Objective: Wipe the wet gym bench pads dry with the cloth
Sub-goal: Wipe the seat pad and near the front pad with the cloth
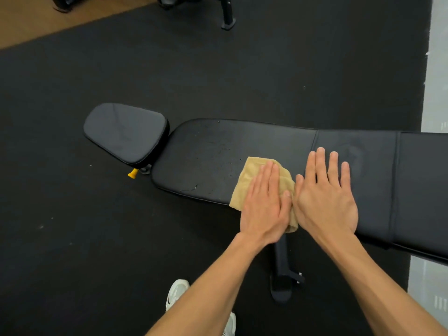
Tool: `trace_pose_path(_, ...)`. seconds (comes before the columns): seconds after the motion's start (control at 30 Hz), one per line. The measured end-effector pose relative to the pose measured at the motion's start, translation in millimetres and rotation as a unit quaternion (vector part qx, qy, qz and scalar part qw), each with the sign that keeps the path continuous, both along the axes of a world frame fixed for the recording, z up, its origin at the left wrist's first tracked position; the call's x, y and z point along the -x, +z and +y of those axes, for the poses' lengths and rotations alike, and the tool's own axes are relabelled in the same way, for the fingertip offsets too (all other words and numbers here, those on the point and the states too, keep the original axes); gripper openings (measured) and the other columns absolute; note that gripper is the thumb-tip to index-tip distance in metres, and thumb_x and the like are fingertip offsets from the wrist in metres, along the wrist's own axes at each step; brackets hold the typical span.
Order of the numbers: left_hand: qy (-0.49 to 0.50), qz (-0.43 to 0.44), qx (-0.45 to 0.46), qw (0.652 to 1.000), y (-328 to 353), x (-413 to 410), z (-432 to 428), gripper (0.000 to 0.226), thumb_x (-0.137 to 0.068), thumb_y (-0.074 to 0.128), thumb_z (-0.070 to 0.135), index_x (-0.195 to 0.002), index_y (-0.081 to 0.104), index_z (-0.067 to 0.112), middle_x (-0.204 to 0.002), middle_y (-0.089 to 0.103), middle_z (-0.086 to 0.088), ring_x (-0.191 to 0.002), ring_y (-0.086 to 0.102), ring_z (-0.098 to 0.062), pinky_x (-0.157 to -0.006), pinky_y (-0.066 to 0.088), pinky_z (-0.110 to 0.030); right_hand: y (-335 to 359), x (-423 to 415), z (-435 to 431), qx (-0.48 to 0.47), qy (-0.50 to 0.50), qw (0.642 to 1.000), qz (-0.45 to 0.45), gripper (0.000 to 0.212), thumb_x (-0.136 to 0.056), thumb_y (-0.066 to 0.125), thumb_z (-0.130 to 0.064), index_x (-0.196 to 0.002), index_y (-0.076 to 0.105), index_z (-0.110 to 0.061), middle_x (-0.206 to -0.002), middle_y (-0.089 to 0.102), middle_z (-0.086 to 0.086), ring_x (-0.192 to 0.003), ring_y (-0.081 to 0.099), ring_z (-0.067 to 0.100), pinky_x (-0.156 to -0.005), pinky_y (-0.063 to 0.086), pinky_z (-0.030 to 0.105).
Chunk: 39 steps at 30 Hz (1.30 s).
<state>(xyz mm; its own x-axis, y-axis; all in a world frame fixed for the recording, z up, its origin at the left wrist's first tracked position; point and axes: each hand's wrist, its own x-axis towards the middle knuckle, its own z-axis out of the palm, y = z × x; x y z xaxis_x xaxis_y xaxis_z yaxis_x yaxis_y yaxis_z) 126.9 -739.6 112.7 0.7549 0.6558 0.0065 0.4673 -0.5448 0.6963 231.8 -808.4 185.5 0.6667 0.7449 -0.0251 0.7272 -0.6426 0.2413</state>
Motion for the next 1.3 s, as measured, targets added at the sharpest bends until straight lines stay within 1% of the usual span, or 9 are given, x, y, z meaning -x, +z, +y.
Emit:
trace_pose_path(0.33,0.014,-0.011,-0.028,0.999,-33,19,52,0.067,-0.112,0.033,0.045,-0.173,0.023,0.018,-0.181,0.022,0.005,-0.167,0.015,-0.01,-0.135,0.02,-0.039,-5,-1,5,-0.007,0.009,0.999,0.04,0.078,-0.113,0.01,-0.045,-0.171,0.019,0.006,-0.179,0.02,0.026,-0.169,0.015,0.042,-0.137,0.013,0.058)
trace_pose_path(0.53,-0.044,-0.1,0.106,0.988,-31,25,81,0.054,-0.119,0.032,0.038,-0.171,0.027,0.023,-0.176,0.033,0.009,-0.163,0.027,-0.005,-0.132,0.028,-0.041,-14,31,66,-0.122,0.09,0.961,0.231,0.057,-0.118,0.026,-0.032,-0.17,0.035,-0.01,-0.182,0.024,0.009,-0.17,0.015,0.025,-0.137,0.019,0.043)
trace_pose_path(0.6,0.024,-0.196,0.277,0.94,-18,30,88,0.046,-0.12,0.038,0.024,-0.165,0.035,0.02,-0.165,0.051,0.008,-0.152,0.047,-0.005,-0.127,0.038,-0.035,-18,50,90,-0.161,0.079,0.941,0.286,0.051,-0.117,0.033,-0.024,-0.166,0.042,-0.015,-0.182,0.025,0.002,-0.17,0.018,0.02,-0.133,0.028,0.042)
trace_pose_path(0.67,0.128,-0.265,0.431,0.853,-9,38,98,0.04,-0.117,0.044,0.017,-0.156,0.046,0.017,-0.151,0.065,0.004,-0.142,0.061,-0.01,-0.123,0.046,-0.039,-25,65,110,-0.191,0.055,0.933,0.299,0.051,-0.115,0.038,-0.02,-0.166,0.043,-0.015,-0.18,0.03,0.004,-0.168,0.023,0.021,-0.133,0.033,0.044)
trace_pose_path(0.73,0.178,-0.28,0.474,0.816,-11,46,110,0.037,-0.115,0.044,0.017,-0.15,0.054,0.015,-0.145,0.071,0.0,-0.136,0.067,-0.016,-0.121,0.049,-0.045,-38,74,122,-0.166,0.044,0.944,0.281,0.056,-0.115,0.04,-0.023,-0.169,0.036,-0.006,-0.179,0.029,0.014,-0.168,0.024,0.027,-0.135,0.028,0.044)
trace_pose_path(0.9,0.138,-0.196,0.402,0.884,-26,55,147,0.033,-0.116,0.043,0.016,-0.143,0.062,0.017,-0.142,0.072,0.002,-0.137,0.065,-0.012,-0.121,0.048,-0.045,-68,80,118,0.049,0.061,0.987,0.138,0.068,-0.113,0.001,-0.031,-0.171,-0.013,0.001,-0.179,-0.018,0.025,-0.169,-0.015,0.041,-0.137,-0.007,0.055)
trace_pose_path(0.97,0.083,-0.135,0.342,0.926,-37,56,173,0.036,-0.115,0.046,0.017,-0.146,0.062,0.023,-0.144,0.069,0.012,-0.138,0.061,-0.003,-0.122,0.046,-0.04,-72,79,123,0.074,0.066,0.988,0.115,0.074,-0.107,-0.003,-0.039,-0.172,-0.011,-0.005,-0.18,-0.012,0.019,-0.169,-0.01,0.041,-0.133,-0.012,0.064)
trace_pose_path(1.07,0.005,-0.066,0.258,0.964,-47,54,198,0.043,-0.114,0.046,0.022,-0.156,0.052,0.03,-0.158,0.056,0.018,-0.149,0.047,0.001,-0.127,0.038,-0.036,-71,74,112,0.037,0.069,0.994,0.082,0.074,-0.109,0.023,-0.045,-0.173,0.018,-0.009,-0.18,0.019,0.014,-0.169,0.013,0.041,-0.135,0.005,0.067)
trace_pose_path(1.3,-0.051,-0.04,0.17,0.983,-78,32,241,0.054,-0.115,0.046,0.026,-0.168,0.036,0.026,-0.175,0.033,0.016,-0.165,0.014,0.001,-0.132,0.017,-0.024,-98,58,163,0.038,0.04,0.996,0.073,0.074,-0.113,0.015,-0.046,-0.175,0.007,-0.007,-0.183,0.008,0.014,-0.171,0.0,0.038,-0.137,0.005,0.059)
